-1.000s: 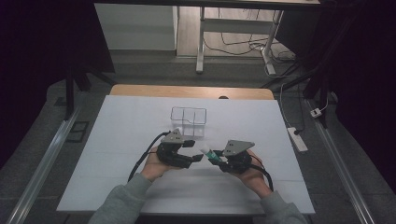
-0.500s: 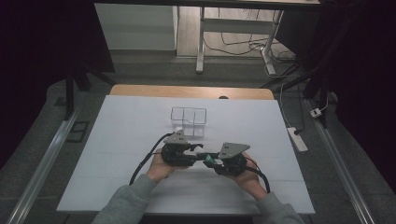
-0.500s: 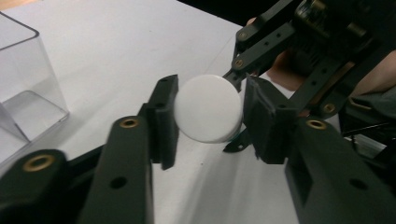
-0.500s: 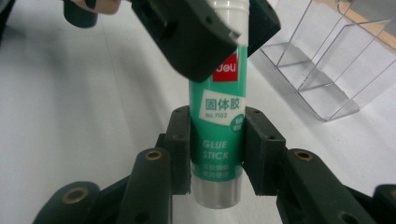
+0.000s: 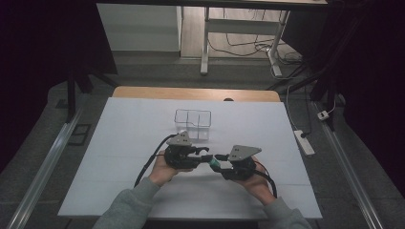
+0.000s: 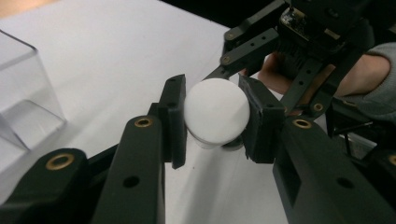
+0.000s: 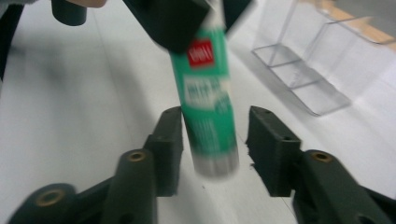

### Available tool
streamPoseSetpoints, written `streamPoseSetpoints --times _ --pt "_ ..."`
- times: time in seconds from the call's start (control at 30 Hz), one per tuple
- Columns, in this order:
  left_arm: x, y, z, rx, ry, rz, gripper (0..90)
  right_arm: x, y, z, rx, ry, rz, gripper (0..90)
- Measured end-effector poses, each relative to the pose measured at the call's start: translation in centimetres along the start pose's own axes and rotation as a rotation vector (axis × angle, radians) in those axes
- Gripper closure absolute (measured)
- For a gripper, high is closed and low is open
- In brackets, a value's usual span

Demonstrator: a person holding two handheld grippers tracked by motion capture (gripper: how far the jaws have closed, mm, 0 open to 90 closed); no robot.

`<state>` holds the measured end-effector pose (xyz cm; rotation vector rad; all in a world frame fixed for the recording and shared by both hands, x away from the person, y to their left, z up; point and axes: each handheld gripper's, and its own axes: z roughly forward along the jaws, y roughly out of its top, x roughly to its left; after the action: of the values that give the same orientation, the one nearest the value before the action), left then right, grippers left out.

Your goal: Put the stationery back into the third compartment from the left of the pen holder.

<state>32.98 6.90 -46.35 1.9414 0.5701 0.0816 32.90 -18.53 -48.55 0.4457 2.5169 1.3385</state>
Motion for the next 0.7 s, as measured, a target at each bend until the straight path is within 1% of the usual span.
streamPoseSetpoints --times 0.13,0.2,0.3,0.4,0.5,0.6,0.7 --pt "0.7 0.5 -0.9 -0.017 0.025 -0.009 64.4 -0.6 -1.2 -2.0 -0.023 -0.061 0.048 46.0" --pt "1.1 0.9 -1.2 -0.026 0.039 -0.015 64.4 -0.8 -1.9 -3.2 -0.021 -0.086 0.066 44.8" --pt "2.0 1.8 -1.6 -0.032 0.066 -0.016 64.4 -1.2 -3.0 -4.6 -0.005 -0.118 0.074 43.2" --pt "3.2 2.9 -2.0 -0.047 0.088 -0.031 64.4 -1.8 -4.1 -5.8 0.013 -0.153 0.097 41.9" --pt "4.7 4.2 -2.4 -0.051 0.131 -0.037 64.3 -2.3 -5.1 -6.7 0.023 -0.177 0.122 41.3" --pt "6.4 5.3 -2.5 -0.039 0.175 -0.053 64.3 -2.6 -6.0 -7.6 0.035 -0.199 0.139 41.0" --pt "7.9 6.3 -2.3 -0.019 0.206 -0.063 64.3 -2.8 -6.8 -8.3 0.048 -0.218 0.160 40.6"
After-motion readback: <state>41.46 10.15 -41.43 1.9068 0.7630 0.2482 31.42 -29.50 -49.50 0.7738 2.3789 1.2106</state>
